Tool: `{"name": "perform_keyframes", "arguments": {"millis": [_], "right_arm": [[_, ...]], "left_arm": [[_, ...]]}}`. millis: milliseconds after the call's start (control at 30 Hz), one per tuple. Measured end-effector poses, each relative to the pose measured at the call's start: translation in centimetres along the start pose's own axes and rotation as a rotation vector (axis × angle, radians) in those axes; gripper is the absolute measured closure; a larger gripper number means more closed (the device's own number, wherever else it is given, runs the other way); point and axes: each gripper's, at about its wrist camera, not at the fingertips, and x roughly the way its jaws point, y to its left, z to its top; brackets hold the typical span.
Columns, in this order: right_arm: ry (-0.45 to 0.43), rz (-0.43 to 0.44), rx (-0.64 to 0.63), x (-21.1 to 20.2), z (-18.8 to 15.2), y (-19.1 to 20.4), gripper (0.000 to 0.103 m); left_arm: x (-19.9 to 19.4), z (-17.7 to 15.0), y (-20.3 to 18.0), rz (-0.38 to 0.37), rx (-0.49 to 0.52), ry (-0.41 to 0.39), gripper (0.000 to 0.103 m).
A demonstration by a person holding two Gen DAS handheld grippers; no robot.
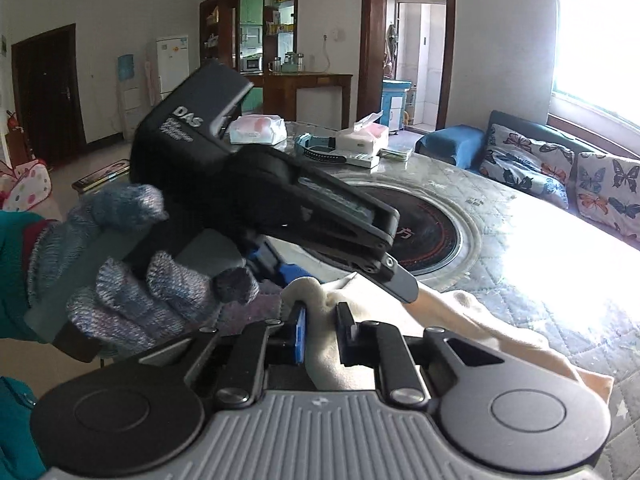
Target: Fold clothes
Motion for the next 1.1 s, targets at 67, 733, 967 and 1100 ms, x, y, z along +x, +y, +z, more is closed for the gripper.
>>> {"name": "perform_keyframes", "arguments": {"millis": [67,733,967,1100], "right_arm": [[0.002,0.01,-0.001,-0.1,-0.1,0.0,0.089],[0.014,-0.376,0.346,-4.3,-5.0,-11.5,0.078],[0.018,-0.459,0.551,-3.7,-8.9,-17.3,0.068],[-0.011,-0.422,0.606,-3.8,-10.3,-18.2,0.067]], "left_arm": [[0.2,0.0,0.3,-0.005,-0.019,0.004,0.063],[0.1,-0.2,-0.3,0.03,0.087,-0.055,0.085],[0.5,-0.2,-0.7,0.06,0.126,-0.056,0.085],[0.7,-0.2,-1.2,0.083,0.162,-0.056,0.085]]}}
